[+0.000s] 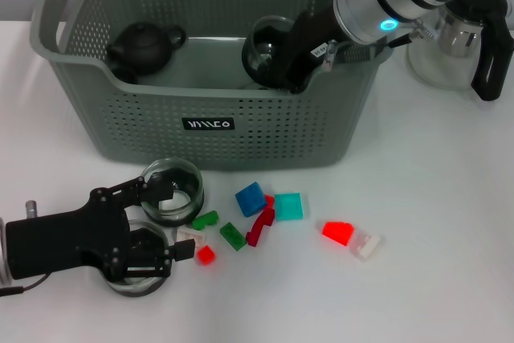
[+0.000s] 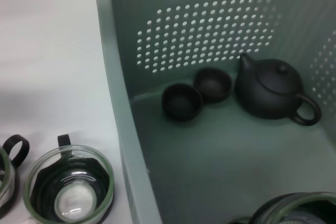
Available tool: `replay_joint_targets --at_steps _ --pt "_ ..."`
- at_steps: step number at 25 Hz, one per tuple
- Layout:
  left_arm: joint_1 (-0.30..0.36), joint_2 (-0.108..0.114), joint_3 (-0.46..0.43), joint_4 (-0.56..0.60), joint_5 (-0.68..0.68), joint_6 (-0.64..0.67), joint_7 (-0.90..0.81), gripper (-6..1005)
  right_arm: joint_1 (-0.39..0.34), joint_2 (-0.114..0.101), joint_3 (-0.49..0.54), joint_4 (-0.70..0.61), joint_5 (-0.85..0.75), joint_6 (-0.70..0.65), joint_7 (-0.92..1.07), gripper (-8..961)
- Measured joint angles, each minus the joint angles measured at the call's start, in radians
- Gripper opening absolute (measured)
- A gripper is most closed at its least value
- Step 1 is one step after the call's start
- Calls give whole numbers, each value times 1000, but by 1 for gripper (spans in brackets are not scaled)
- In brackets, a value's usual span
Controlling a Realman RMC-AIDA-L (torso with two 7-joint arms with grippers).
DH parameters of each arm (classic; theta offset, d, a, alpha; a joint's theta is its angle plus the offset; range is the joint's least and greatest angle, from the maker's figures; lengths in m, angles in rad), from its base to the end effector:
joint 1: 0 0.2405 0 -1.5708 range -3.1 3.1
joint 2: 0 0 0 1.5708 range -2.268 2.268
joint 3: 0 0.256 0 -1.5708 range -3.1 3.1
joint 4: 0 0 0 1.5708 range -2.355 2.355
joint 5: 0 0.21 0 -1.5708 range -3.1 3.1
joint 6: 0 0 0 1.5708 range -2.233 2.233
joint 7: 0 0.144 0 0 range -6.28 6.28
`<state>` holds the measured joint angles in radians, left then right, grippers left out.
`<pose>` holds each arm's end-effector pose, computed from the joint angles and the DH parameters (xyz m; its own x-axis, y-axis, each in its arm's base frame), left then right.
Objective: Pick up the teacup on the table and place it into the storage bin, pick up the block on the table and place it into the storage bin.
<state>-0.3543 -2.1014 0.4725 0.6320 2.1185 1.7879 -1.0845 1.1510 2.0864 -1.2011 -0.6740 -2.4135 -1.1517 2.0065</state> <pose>-0.3082 0.2506 0.0047 0.7791 0.2525 0.5738 0.4062 -0.9005 -0.1553 0.0708 0.4443 -0.0618 0.9786 -0.1641 0.1244 -0.1214 -0.9477 -0.2951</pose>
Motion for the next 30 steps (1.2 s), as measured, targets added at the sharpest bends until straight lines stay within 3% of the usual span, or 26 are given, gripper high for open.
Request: replay_joint_targets --at_steps 30 --pt "0 0 0 -1 2 -2 0 948 12 6 6 -24 2 -18 6 58"
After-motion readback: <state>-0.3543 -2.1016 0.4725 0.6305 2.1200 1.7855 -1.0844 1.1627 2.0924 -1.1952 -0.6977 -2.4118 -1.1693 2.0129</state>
